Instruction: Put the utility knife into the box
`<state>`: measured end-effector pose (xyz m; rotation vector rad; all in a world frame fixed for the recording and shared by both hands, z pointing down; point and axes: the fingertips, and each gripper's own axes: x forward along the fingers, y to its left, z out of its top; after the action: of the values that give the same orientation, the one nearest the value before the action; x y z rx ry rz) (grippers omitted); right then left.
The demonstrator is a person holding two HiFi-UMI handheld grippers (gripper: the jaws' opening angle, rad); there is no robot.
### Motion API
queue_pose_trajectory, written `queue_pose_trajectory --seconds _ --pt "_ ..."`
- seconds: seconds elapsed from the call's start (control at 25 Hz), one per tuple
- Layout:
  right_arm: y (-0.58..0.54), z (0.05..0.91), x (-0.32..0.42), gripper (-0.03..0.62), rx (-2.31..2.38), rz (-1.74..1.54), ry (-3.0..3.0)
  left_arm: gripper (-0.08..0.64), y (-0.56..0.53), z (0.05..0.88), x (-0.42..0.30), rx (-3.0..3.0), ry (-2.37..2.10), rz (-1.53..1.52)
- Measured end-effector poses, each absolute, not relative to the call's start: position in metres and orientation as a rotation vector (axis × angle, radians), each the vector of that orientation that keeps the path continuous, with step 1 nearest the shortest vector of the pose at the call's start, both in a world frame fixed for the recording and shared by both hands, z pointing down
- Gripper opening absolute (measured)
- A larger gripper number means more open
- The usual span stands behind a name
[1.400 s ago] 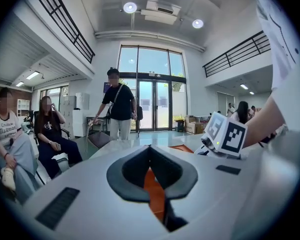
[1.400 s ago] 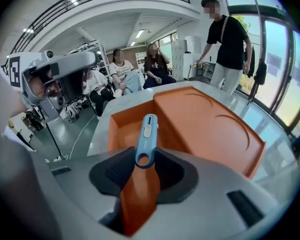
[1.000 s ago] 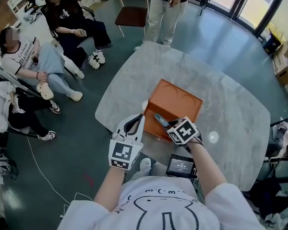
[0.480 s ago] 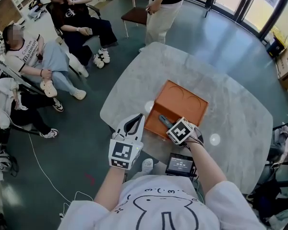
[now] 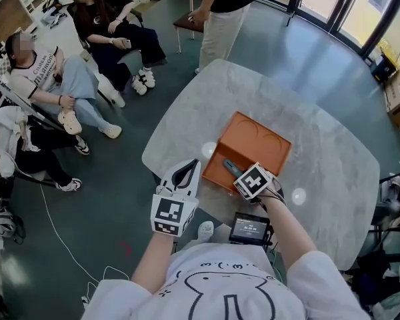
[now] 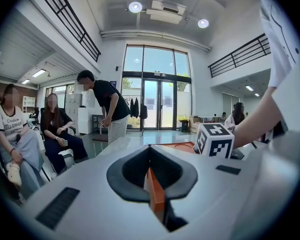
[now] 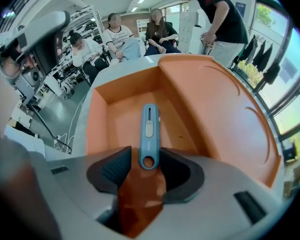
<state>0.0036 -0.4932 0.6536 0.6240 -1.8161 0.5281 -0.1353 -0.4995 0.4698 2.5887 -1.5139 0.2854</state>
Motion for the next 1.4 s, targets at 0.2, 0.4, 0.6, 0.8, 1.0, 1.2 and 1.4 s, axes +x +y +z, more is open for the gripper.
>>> queue_pose_trajectory --seconds 0.2,0.4,0.6,0.8,1.0,1.2,1.4 --pt "-0.491 0.650 0.003 0.242 0.668 0.531 -1.833 0.015 -0.495 0.470 -0.137 2.593 -1.503 0.275" --pt "-0.492 0.632 0.005 0.242 0.741 0.544 -1.903 0.015 -0.490 0.468 -0.133 2.609 -1.482 0.272" --pt "-0.486 0.618 0.007 0.242 0.783 0.556 -1.963 0.015 -0.488 0.466 -0.124 2.609 -1.477 0.255" --pt "-0.478 0.595 0.018 0.221 0.838 0.544 -2.011 0.015 -0.480 0.458 -0.110 2.624 -1.464 0.242" --pt "-0.471 0.564 0.029 0.096 0.936 0.534 -2.086 0.015 -0.471 0.451 -0.097 2.638 -1.457 0.239" --pt "-0.459 0.526 0.038 0.011 1.034 0.537 -2.185 0.015 -0.460 0.443 -0.082 2.655 -1.449 0.239" --pt "-0.445 0.494 0.044 0.010 1.081 0.523 -2.276 0.015 -0.449 0.432 -0.069 2.670 -1.454 0.224"
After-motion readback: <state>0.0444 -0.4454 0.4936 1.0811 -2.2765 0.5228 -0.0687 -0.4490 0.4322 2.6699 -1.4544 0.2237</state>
